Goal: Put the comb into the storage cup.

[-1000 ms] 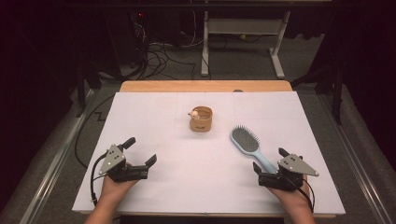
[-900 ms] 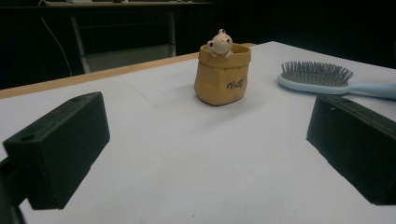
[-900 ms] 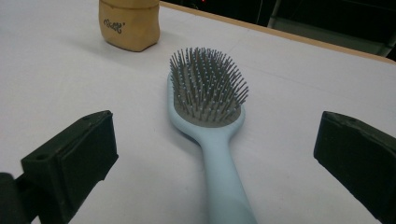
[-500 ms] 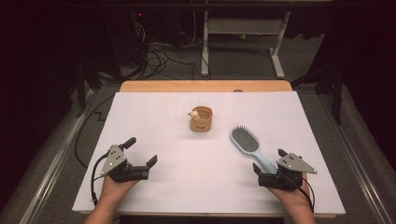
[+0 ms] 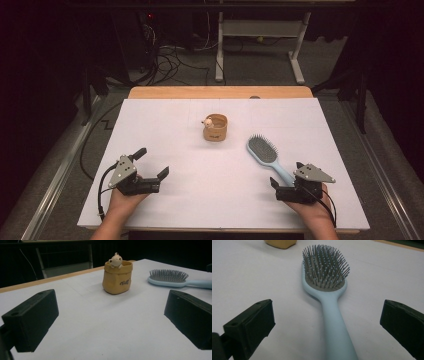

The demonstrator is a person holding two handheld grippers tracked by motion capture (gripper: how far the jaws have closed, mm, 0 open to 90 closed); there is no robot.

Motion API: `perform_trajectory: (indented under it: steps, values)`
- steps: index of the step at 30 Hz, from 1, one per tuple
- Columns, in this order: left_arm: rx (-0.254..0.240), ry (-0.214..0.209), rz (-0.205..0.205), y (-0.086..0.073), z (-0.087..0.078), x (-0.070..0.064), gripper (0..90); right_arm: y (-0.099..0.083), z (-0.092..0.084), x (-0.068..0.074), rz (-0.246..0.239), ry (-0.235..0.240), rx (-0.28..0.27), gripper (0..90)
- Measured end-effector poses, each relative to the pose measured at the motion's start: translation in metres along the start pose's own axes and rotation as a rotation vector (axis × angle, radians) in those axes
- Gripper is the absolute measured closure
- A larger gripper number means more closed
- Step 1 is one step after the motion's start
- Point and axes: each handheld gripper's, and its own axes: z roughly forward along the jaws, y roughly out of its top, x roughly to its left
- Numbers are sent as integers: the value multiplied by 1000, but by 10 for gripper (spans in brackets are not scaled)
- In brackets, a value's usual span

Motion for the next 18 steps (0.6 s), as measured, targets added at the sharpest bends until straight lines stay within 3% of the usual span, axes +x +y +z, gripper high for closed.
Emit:
perform_trajectory:
  steps: [18]
  values:
    - [-2, -15, -19, 1, 1, 2, 17, -3, 0, -1, 8, -1, 56, 3]
